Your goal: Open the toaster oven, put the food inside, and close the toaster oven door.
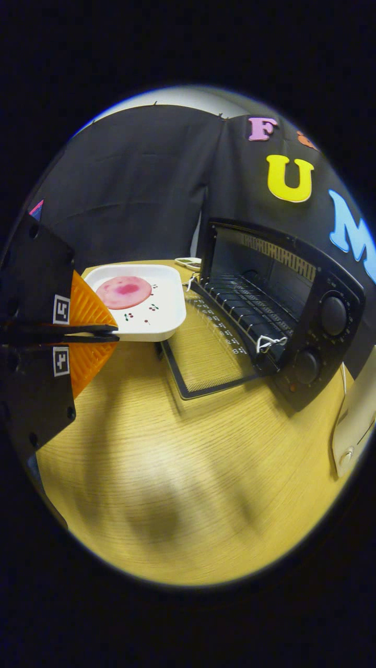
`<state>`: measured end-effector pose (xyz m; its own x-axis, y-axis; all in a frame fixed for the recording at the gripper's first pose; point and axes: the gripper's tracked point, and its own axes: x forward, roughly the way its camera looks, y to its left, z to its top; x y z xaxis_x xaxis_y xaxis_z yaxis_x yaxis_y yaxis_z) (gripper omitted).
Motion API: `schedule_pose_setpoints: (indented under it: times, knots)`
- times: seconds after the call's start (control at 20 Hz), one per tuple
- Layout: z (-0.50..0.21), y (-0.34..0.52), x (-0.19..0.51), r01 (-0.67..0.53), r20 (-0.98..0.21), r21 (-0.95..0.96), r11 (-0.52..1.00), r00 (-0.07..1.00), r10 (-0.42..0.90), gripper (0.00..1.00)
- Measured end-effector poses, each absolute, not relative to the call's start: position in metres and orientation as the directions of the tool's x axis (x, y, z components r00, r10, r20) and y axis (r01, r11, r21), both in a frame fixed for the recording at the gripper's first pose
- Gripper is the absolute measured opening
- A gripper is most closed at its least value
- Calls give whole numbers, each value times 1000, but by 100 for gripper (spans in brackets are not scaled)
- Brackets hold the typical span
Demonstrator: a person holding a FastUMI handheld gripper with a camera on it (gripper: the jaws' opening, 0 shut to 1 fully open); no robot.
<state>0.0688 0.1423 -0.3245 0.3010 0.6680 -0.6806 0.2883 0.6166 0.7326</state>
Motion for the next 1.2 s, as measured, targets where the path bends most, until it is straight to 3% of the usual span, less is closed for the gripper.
schedule_pose_setpoints:
  times: [0.55, 0.85, 1.2]
  knots:
    - [-320, 161, 125, 480, -655, 756, 446, 548, 521, 2]
    - [-316, 171, 163, 524, -607, 795, 306, 681, 410, 2]
    - [-327, 182, 199, 584, -621, 783, 214, 720, 310, 2]
